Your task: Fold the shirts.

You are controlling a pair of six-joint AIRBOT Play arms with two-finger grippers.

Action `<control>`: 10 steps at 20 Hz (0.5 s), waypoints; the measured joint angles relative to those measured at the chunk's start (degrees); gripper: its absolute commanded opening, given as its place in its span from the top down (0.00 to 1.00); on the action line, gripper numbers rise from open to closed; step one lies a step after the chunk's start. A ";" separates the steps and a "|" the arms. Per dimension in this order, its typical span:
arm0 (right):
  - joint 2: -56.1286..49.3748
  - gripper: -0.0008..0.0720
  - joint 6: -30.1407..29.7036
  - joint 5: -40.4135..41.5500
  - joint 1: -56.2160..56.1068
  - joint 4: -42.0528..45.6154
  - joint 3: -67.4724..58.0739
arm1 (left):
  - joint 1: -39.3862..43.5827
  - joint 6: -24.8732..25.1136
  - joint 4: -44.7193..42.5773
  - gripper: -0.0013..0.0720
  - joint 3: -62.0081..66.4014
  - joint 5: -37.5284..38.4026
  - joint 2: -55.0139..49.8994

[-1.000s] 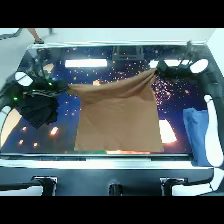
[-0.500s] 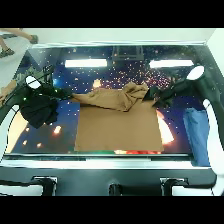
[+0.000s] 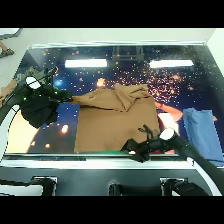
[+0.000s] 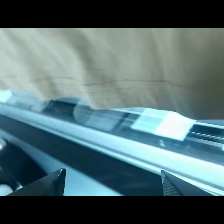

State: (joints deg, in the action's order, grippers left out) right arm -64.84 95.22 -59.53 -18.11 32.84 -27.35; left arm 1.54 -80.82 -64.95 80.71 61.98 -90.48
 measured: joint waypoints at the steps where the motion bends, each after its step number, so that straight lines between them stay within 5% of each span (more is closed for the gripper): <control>1: 0.42 0.04 1.05 4.22 -2.27 -1.90 0.96 | 0.00 0.02 -0.02 0.94 0.00 0.02 0.00; 6: 0.48 0.10 7.54 21.90 -9.03 -8.68 3.02 | 0.00 0.94 -0.04 0.94 0.00 0.09 0.00; 10: -1.44 0.37 9.25 28.20 -10.32 -10.80 3.15 | 0.00 1.36 -0.04 0.94 0.00 0.07 -0.07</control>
State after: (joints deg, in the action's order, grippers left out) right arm -66.28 104.47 -31.33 -28.42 22.04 -24.21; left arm 1.54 -79.46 -64.99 80.71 62.04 -90.54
